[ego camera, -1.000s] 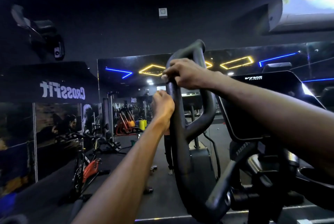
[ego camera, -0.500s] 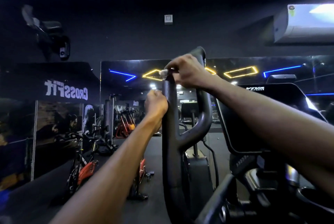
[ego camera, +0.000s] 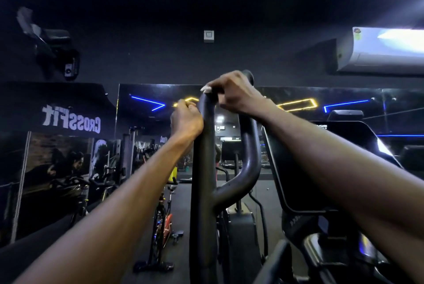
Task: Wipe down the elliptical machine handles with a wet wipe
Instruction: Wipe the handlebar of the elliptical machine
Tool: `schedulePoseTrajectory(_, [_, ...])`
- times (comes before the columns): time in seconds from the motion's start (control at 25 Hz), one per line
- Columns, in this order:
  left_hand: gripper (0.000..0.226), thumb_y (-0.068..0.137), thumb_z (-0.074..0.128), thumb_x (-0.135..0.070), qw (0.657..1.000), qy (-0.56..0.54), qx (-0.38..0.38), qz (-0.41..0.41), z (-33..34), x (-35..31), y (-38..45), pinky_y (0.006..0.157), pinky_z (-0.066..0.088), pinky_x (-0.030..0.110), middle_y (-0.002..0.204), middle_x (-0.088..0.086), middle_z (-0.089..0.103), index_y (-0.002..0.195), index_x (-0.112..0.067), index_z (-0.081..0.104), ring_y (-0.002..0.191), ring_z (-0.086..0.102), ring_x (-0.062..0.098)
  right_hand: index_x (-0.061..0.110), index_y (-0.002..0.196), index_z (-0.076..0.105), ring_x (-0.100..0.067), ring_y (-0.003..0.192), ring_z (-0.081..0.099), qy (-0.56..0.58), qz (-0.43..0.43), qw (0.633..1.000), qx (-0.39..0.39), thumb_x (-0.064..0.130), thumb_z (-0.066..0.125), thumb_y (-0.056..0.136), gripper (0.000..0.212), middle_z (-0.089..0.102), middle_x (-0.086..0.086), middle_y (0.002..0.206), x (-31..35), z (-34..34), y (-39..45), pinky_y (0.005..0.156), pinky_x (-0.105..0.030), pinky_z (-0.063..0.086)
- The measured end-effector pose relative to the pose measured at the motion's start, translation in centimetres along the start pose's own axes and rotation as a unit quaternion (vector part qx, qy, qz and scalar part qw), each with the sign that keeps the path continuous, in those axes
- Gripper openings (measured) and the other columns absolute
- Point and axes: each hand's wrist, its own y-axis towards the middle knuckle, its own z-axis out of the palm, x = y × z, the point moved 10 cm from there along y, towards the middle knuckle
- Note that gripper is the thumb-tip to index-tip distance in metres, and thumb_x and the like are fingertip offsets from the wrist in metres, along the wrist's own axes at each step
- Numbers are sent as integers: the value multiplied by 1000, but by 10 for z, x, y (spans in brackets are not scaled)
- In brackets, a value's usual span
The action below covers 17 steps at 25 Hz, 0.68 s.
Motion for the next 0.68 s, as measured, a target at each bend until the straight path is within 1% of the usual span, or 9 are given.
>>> schedulePoseTrajectory(0.08, [22,99,41,-20,1000,7,-3,8,2,-8,9,76,39,31,110,9,64,106,-13,61,95,55,24,18,97,77,-33,94,68,-37,28,999,9,33,51,85,32,75,-9,96,-9,-1,7,79,-41,53])
schedulePoseTrajectory(0.16, [22,97,45,-22,1000,23,3,14,7,-15,16,82,45,34,113,12,65,108,-12,62,104,59,29,13,88,75,-38,90,66,-40,-13,999,24,29,51,83,29,74,-12,91,4,10,9,74,-43,53])
schedulePoseTrajectory(0.2, [23,97,46,-22,999,27,4,18,8,-19,19,85,47,36,114,12,65,109,-11,62,106,59,31,12,89,75,-39,91,66,-32,-12,999,17,28,52,82,28,74,-13,92,4,11,10,74,-42,53])
schedulePoseTrajectory(0.28, [25,97,44,-22,999,31,14,17,13,-26,22,84,49,38,113,12,64,112,-10,60,103,59,30,13,95,76,-37,97,67,-43,59,997,-11,25,54,87,26,74,-13,100,-19,4,15,75,-37,51])
schedulePoseTrajectory(0.32, [26,98,43,-22,999,39,20,20,16,-30,23,81,48,38,112,11,62,114,-9,58,101,59,30,12,94,74,-36,97,66,-63,87,994,-14,24,54,89,25,73,-13,101,-29,2,16,72,-35,48])
schedulePoseTrajectory(0.4, [28,97,44,-24,996,68,31,51,23,-42,25,76,43,35,112,14,63,114,-7,59,103,59,32,11,90,71,-36,96,66,-80,75,994,12,23,52,89,23,72,-13,99,-32,9,19,68,-34,42])
schedulePoseTrajectory(0.48, [28,98,42,-23,993,76,30,89,28,-51,25,75,39,33,114,17,62,113,-5,57,104,57,32,15,95,72,-36,96,66,-74,70,994,30,23,53,87,22,71,-12,100,-33,10,19,73,-38,49])
schedulePoseTrajectory(0.56, [26,100,37,-22,991,73,24,111,30,-52,22,73,34,33,114,16,58,114,-5,52,95,52,24,16,100,72,-40,96,65,-63,111,992,18,21,56,82,24,69,-15,102,-52,0,17,79,-45,56])
schedulePoseTrajectory(0.68, [24,102,35,-24,987,88,13,134,31,-51,21,73,35,35,111,13,55,112,-8,50,91,48,21,18,93,67,-37,86,64,-80,93,992,41,19,54,78,20,68,-12,93,-61,1,12,73,-44,56])
